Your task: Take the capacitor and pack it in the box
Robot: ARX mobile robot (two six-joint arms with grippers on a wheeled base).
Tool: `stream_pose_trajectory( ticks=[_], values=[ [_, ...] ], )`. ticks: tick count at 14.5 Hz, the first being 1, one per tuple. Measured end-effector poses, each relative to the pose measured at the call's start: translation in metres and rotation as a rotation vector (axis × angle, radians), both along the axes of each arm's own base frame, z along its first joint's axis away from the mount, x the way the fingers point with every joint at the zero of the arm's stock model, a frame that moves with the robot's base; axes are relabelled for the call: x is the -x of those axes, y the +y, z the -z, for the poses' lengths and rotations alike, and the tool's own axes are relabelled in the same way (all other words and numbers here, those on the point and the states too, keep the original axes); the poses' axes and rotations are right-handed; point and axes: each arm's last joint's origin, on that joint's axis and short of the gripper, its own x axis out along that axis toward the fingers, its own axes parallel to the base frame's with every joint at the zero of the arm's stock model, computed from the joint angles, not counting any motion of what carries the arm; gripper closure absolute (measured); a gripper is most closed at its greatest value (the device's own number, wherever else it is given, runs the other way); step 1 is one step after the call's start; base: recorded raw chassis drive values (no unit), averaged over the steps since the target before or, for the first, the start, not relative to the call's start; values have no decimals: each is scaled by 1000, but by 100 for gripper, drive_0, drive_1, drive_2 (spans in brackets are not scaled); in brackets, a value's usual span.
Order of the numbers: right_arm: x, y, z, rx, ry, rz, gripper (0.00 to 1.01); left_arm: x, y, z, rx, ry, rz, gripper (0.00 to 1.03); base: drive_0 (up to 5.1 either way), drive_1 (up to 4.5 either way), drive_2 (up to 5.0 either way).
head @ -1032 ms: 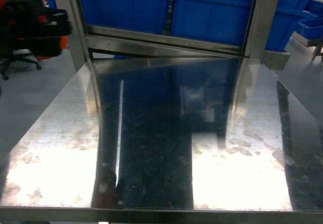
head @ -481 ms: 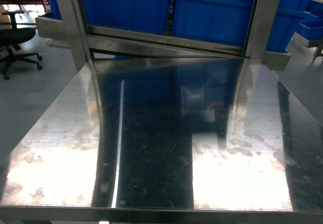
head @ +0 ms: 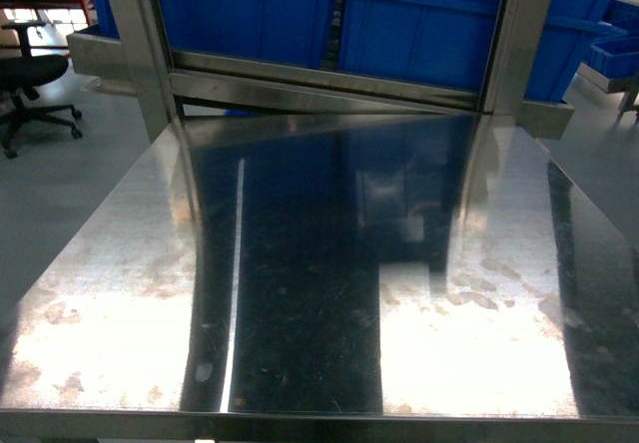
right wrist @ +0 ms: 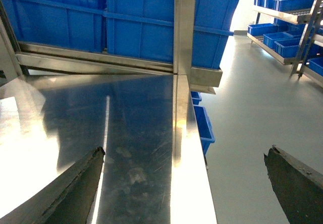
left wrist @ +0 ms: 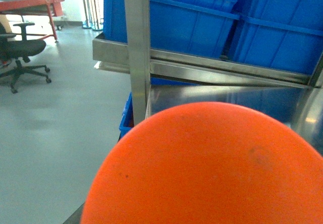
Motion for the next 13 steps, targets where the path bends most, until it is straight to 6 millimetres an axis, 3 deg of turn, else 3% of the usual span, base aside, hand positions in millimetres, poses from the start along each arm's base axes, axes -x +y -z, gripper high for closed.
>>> stream_pose_trajectory(
  ticks=[6, 13],
  values=[
    [0, 0, 0, 0, 0, 0, 3, 28, -1, 17, 0, 5, 5, 60, 0, 0, 0],
    [0, 0, 0, 0, 0, 0, 3, 46, -1, 27, 0, -12, 5, 60, 0, 0, 0]
  ],
)
